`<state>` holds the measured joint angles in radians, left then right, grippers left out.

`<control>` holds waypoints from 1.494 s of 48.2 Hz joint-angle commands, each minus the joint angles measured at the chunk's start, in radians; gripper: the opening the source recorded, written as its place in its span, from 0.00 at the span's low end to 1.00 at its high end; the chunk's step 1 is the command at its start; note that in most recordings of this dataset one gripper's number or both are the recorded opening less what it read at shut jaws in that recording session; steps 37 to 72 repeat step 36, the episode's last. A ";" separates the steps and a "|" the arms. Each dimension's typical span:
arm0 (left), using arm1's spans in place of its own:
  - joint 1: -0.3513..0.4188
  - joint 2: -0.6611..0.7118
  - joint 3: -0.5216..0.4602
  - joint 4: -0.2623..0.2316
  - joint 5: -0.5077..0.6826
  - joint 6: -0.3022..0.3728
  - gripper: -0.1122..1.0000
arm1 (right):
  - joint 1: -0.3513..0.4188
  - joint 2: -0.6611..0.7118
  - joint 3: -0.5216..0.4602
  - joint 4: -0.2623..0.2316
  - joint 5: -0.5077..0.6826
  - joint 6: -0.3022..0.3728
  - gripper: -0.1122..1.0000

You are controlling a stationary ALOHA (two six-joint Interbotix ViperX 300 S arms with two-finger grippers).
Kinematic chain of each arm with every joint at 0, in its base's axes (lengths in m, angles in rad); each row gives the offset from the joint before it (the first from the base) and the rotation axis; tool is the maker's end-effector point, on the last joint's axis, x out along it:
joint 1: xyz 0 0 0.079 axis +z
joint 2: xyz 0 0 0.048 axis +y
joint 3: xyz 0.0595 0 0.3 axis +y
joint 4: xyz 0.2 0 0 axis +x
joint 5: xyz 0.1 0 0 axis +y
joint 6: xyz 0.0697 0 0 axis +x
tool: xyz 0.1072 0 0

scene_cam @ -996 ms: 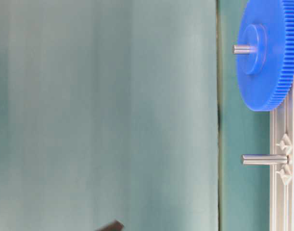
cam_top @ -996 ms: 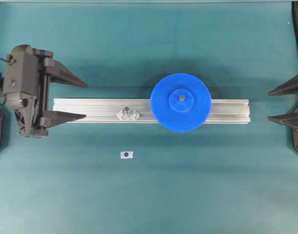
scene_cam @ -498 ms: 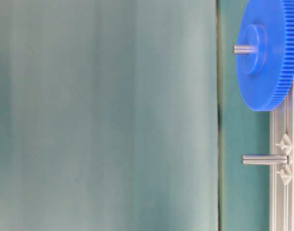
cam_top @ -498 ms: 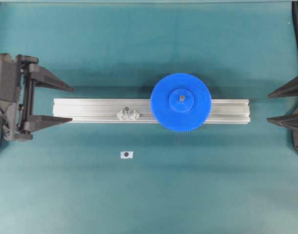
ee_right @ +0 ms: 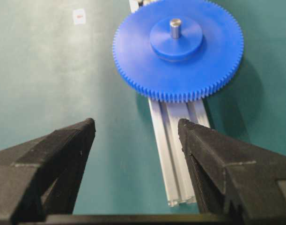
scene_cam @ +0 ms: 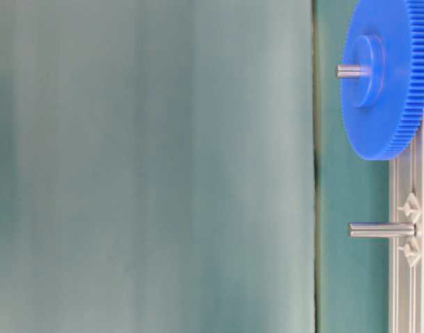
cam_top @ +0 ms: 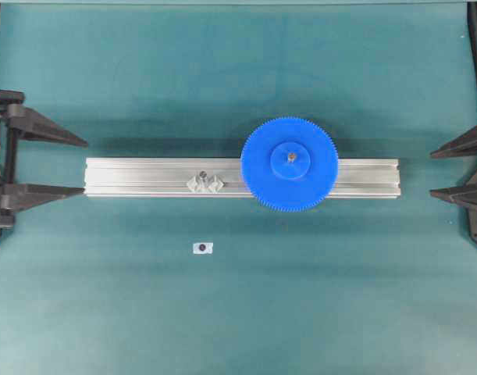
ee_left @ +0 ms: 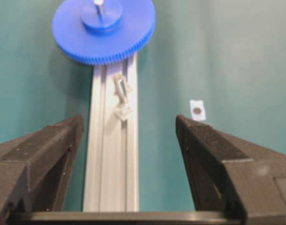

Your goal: Insert the large gear onto the shaft.

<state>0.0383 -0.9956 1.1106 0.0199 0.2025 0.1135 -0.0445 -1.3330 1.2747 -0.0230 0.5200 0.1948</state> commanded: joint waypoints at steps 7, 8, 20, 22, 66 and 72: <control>-0.003 -0.097 0.025 0.003 -0.005 0.000 0.75 | -0.003 0.008 -0.005 -0.002 -0.009 0.009 0.81; -0.005 -0.103 0.026 0.003 -0.003 0.000 0.75 | -0.003 0.009 -0.005 -0.002 -0.009 0.009 0.81; -0.005 -0.124 0.067 0.003 -0.003 0.002 0.75 | -0.003 0.009 0.015 -0.003 -0.028 0.008 0.81; -0.005 -0.124 0.072 0.003 -0.003 0.003 0.75 | -0.003 0.008 0.020 -0.002 -0.037 0.008 0.81; -0.005 -0.172 0.130 0.003 -0.011 0.021 0.74 | -0.003 -0.006 0.040 -0.003 -0.052 0.017 0.81; -0.005 -0.172 0.130 0.003 -0.011 0.021 0.74 | -0.003 -0.006 0.040 -0.003 -0.052 0.017 0.81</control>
